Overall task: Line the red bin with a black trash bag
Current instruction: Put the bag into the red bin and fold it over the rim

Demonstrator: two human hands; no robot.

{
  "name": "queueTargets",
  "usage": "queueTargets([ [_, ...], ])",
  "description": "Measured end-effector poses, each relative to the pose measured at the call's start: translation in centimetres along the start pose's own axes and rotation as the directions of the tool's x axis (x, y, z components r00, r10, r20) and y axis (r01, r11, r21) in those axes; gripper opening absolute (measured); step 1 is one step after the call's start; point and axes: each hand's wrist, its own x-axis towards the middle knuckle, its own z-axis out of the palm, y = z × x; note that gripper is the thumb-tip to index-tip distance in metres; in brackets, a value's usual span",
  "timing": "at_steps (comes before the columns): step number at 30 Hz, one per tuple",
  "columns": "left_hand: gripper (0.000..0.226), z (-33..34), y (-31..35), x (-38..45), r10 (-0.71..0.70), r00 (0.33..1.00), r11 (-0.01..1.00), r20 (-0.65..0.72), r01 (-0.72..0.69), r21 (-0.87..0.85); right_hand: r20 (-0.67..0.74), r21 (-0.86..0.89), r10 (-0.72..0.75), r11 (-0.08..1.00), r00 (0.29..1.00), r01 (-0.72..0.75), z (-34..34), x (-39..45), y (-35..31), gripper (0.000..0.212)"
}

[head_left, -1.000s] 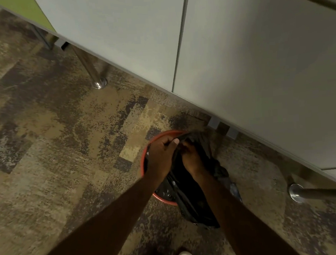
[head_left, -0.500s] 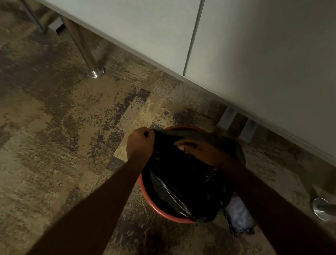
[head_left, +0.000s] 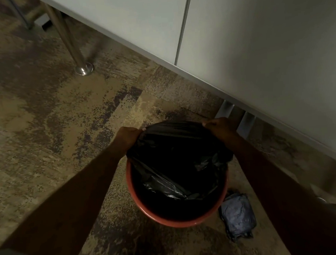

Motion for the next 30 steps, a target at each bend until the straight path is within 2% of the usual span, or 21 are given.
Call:
queueTargets([
  [2, 0.038, -0.3, -0.5, -0.2, -0.031, 0.999, 0.999, 0.022, 0.031, -0.015, 0.061, -0.067, 0.163, 0.985, 0.985, -0.159, -0.3, 0.3, 0.4, 0.023],
  [4, 0.047, -0.7, -1.1, -0.9, -0.047, 0.997, 0.998, 0.059, 0.049, -0.030, 0.124, -0.146, 0.235, 0.965, 0.964, -0.217, -0.6, -0.3, 1.2, 0.022],
  [6, 0.077, -1.2, -1.8, -1.8, -0.050, 0.995, 0.997, 0.087, 0.055, -0.051, 0.092, -0.045, 0.146, 0.989, 0.985, -0.142, -0.7, -1.6, 2.3, 0.026],
  [8, 0.090, -1.5, -2.6, -3.1, -0.035, 0.995, 0.998, 0.096, 0.040, -0.057, -0.007, 0.092, 0.059, 0.994, 0.998, -0.058, -0.5, -3.8, 3.4, 0.018],
  [10, 0.079, -1.6, -3.4, -4.3, -0.001, 0.997, 0.998, 0.083, 0.006, -0.066, -0.143, 0.152, 0.040, 0.988, 0.989, -0.018, -0.3, -6.1, 4.2, 0.010],
  [12, 0.064, -1.7, -4.2, -5.5, 0.018, 1.000, 0.998, -0.011, -0.018, -0.059, -0.243, 0.192, 0.035, 0.981, 0.969, 0.013, 0.2, -8.2, 5.0, 0.026],
  [14, 0.055, -1.9, -4.7, -6.7, 0.008, 0.994, 0.999, -0.110, -0.013, -0.050, -0.278, 0.204, 0.050, 0.979, 0.959, 0.009, 0.5, -10.0, 5.5, 0.044],
  [16, 0.049, -2.2, -4.9, -8.0, -0.005, 0.989, 1.000, -0.147, 0.001, -0.024, -0.243, 0.258, 0.092, 0.966, 0.966, -0.027, 0.9, -11.3, 5.8, 0.055],
  [18, 0.042, -2.4, -4.9, -9.1, -0.033, 0.992, 0.998, -0.123, 0.026, -0.062, -0.196, 0.318, 0.129, 0.946, 0.972, -0.061, 0.7, -12.0, 6.1, 0.062],
  [22, 0.024, -2.8, -4.5, -10.3, -0.136, 0.986, 0.954, -0.093, 0.105, -0.280, -0.101, 0.451, 0.139, 0.889, 0.985, -0.079, 0.7, -13.6, 7.1, 0.071],
  [25, 0.020, -2.8, -3.9, -10.2, -0.261, 0.960, 0.892, -0.100, 0.200, -0.406, -0.114, 0.443, 0.120, 0.895, 0.986, -0.057, 0.8, -14.7, 7.8, 0.073],
  [28, 0.011, -2.7, -3.3, -9.8, -0.341, 0.940, 0.815, 0.004, 0.297, -0.497, -0.140, 0.475, 0.120, 0.879, 0.983, -0.039, 1.0, -15.6, 7.7, 0.074],
  [30, 0.015, -2.7, -3.1, -9.6, -0.359, 0.932, 0.771, 0.060, 0.332, -0.544, -0.212, 0.474, 0.189, 0.878, 0.959, -0.068, 1.3, -16.1, 7.9, 0.065],
])
